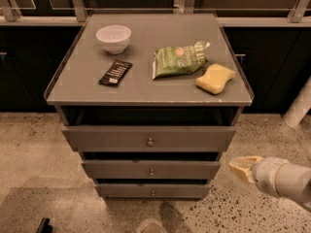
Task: Close top drawer
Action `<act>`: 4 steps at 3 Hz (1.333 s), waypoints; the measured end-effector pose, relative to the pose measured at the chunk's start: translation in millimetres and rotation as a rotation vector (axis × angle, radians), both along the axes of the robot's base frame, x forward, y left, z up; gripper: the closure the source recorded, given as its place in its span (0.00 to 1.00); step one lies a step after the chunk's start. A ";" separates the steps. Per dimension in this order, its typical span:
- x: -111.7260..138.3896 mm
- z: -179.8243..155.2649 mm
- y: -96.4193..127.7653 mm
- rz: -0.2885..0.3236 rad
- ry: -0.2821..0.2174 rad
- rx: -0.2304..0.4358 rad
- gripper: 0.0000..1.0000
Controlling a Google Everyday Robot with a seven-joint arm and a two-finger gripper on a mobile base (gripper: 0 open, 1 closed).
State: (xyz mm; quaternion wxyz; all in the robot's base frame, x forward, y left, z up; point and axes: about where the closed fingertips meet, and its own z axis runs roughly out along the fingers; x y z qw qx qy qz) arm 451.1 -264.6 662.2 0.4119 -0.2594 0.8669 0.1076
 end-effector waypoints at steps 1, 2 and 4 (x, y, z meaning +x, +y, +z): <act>1.0 0.5 0.8 0.002 -0.001 0.000 0.58; 1.0 0.5 0.8 0.002 -0.001 0.000 0.35; 1.0 0.5 0.9 0.002 -0.001 0.000 0.00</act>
Offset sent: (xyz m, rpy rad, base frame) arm 0.0010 0.0008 0.0005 0.0000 -0.0011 0.0017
